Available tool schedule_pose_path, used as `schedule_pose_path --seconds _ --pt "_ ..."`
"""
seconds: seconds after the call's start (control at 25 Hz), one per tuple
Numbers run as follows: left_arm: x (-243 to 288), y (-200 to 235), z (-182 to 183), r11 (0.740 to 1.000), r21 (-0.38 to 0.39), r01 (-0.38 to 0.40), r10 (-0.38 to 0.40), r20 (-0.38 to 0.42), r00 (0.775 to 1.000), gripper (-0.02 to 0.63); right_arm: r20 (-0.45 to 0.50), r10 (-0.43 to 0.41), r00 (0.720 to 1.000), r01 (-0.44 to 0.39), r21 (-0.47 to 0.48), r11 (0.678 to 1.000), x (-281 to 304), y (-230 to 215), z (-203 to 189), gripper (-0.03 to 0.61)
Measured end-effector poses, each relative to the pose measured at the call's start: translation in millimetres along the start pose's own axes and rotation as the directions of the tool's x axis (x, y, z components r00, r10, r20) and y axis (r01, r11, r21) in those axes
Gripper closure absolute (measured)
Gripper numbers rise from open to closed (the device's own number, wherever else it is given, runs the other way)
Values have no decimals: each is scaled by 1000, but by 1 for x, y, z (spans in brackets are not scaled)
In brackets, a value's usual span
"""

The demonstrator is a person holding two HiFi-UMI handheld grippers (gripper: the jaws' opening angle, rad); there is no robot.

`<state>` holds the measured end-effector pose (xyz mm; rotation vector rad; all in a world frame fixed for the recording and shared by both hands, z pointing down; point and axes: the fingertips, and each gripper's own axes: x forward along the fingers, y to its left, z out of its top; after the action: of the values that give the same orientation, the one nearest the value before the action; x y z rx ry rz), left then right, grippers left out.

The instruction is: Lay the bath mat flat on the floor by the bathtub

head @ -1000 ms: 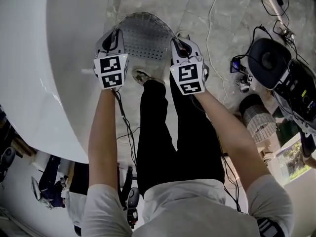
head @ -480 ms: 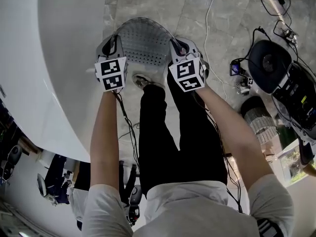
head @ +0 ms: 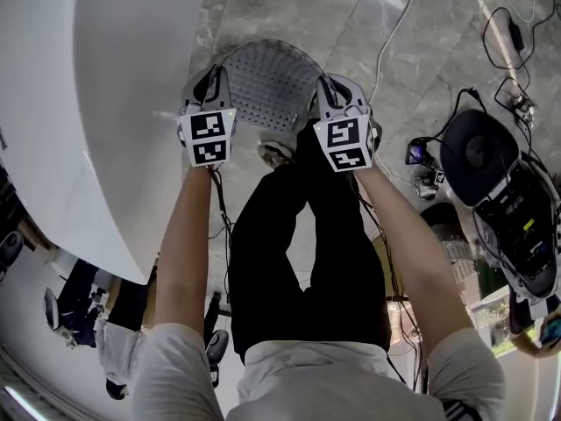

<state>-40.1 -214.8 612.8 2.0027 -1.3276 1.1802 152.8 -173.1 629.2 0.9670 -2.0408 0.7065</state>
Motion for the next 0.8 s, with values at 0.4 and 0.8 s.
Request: schedule_pose_path --seconds 0.4,0.8 --pt "-5 -10 -15 1000 0 2 -2 20 1000 589 -5 -6 1000 6 -144 990 5 8 5 555" --pt "-12 2 -28 993 -106 -42 49 65 997 589 -41 23 999 -36 -362 931 5 23 13 554"
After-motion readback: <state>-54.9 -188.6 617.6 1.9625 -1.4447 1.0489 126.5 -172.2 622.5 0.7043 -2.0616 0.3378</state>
